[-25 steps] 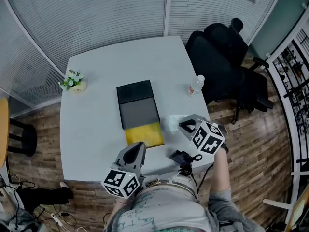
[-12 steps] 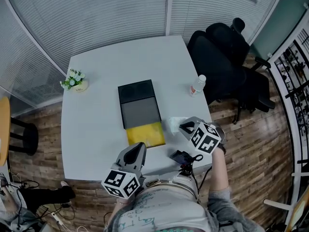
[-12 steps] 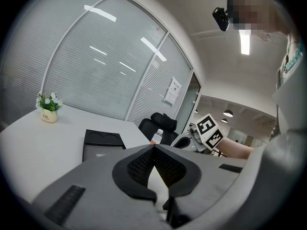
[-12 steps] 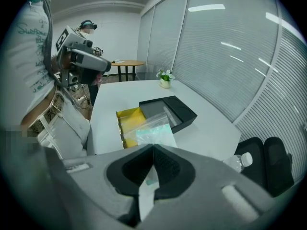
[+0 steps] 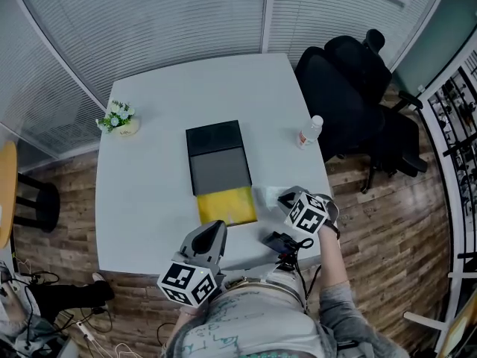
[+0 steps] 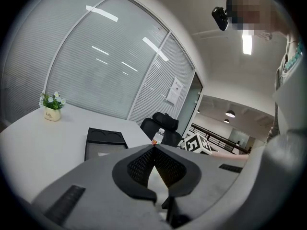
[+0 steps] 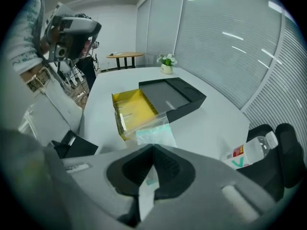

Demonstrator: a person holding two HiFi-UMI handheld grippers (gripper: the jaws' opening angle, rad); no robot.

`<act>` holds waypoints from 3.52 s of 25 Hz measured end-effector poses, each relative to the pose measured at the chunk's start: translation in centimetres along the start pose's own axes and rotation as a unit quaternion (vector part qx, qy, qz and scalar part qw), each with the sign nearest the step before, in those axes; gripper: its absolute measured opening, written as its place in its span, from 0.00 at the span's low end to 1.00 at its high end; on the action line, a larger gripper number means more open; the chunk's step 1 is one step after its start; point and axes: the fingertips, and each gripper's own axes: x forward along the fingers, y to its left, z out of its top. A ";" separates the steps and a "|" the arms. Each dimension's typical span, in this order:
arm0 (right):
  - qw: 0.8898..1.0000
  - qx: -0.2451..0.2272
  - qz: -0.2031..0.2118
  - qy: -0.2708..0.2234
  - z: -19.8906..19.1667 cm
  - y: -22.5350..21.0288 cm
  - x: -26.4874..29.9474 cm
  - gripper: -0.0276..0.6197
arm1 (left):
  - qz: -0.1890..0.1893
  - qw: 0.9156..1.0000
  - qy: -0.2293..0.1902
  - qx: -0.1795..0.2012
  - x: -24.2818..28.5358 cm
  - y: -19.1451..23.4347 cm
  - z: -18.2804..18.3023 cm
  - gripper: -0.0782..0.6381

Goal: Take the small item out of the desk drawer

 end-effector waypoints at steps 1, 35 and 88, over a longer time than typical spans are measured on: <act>1.000 0.001 0.001 0.003 -0.4 0.0 0.7 0.05 | 0.002 1.000 0.000 -0.001 -0.1 0.1 -0.1 0.10; 0.997 0.049 0.017 0.064 -5.5 1.8 8.8 0.05 | 0.007 1.000 0.010 -0.012 -0.6 0.3 -1.3 0.11; 0.999 0.035 -0.006 0.040 -2.4 1.0 0.3 0.06 | -0.037 0.999 0.023 -0.002 -0.1 0.8 -0.4 0.11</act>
